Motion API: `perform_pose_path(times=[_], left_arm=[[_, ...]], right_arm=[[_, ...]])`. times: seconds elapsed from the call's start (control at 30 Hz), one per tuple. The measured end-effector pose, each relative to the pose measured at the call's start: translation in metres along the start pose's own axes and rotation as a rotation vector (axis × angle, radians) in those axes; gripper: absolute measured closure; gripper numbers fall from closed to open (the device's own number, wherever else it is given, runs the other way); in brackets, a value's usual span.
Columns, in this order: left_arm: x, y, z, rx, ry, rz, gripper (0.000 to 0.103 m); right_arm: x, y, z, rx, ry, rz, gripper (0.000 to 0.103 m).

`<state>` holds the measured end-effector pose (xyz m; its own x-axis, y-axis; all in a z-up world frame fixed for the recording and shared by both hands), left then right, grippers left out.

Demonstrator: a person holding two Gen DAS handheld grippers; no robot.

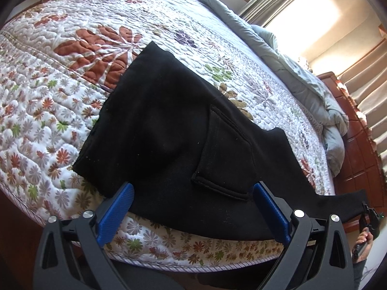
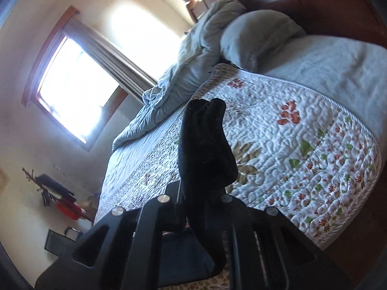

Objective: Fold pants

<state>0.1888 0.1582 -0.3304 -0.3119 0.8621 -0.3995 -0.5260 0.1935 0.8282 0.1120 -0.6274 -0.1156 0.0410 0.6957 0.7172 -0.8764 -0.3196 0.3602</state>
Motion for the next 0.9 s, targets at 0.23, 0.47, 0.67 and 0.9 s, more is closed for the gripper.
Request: perform_pose_path(times=[0.23, 0.47, 0.67, 0.9], left_arm=[[0.004, 0.006, -0.002, -0.018, 0.015, -0.048, 0.004], [0.008, 0.009, -0.002, -0.017, 0.027, -0.096, 0.004], [0.01, 0.011, -0.002, -0.02, 0.039, -0.133, 0.004], [0.011, 0.012, -0.002, -0.016, 0.052, -0.166, 0.004]], right_arm=[[0.062, -0.011, -0.013, 0.037, 0.135, -0.036, 0.094], [0.111, -0.025, -0.036, 0.072, 0.278, -0.094, 0.094], [0.146, -0.041, -0.06, 0.103, 0.402, -0.146, 0.094], [0.186, -0.069, -0.094, 0.152, 0.568, -0.208, 0.094]])
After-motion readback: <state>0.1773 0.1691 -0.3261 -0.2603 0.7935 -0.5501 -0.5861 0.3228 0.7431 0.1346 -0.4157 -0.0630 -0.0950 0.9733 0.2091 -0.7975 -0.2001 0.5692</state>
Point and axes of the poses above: each gripper's, at about its wrist camera, not at the fingertips, and y roughly against the way its jaws point, x to its left, z to its top, the point moved 5 cm from there along -y, roughly the way its jaws point, and after that the axes turned 10 degrees about z, right-handed, at the moved point
